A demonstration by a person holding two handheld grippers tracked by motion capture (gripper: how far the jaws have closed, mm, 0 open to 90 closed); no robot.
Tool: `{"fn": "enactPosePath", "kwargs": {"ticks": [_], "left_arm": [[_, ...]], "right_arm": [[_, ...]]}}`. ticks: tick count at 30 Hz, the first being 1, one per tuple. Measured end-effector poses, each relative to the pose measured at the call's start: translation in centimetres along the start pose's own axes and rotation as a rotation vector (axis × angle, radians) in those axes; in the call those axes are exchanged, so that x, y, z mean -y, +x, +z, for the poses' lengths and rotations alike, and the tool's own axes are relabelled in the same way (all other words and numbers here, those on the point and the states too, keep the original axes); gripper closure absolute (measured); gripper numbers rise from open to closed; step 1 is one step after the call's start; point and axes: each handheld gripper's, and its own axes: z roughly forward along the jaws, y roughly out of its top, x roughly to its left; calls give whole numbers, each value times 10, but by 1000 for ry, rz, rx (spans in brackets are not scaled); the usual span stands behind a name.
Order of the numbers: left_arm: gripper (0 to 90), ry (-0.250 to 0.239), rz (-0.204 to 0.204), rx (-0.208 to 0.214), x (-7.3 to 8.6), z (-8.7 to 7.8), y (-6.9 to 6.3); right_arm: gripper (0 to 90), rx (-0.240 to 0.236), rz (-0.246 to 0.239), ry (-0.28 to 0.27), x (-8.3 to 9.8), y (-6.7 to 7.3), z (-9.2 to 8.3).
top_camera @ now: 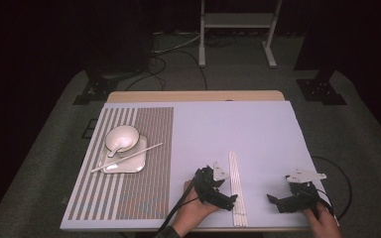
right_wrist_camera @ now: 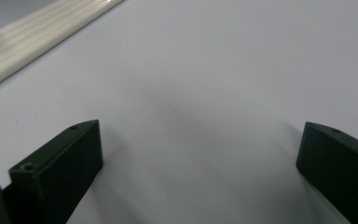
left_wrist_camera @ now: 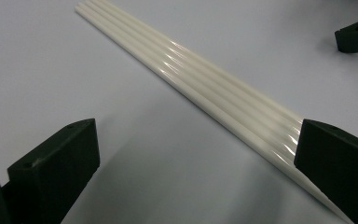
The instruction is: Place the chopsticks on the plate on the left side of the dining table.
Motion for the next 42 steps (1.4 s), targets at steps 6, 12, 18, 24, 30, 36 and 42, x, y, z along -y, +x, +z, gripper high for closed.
{"fn": "enactPosePath", "kwargs": {"ticks": [6, 12, 18, 24, 30, 36, 42], "left_arm": [[0, 11, 10, 4, 1, 3, -3], [0, 33, 44, -20, 2, 4, -5], [0, 37, 60, -32, 6, 0, -5], [0, 36, 60, -32, 11, -4, -3], [0, 35, 63, -27, 15, -9, 0], [0, 38, 61, -27, 19, -14, 3], [0, 39, 58, -26, 23, -18, 6]], "right_arm": [[0, 0, 0, 0, 0, 0, 0], [0, 0, 0, 0, 0, 0, 0], [0, 0, 0, 0, 0, 0, 0], [0, 0, 0, 0, 0, 0, 0], [0, 0, 0, 0, 0, 0, 0], [0, 0, 0, 0, 0, 0, 0], [0, 0, 0, 0, 0, 0, 0]]}}
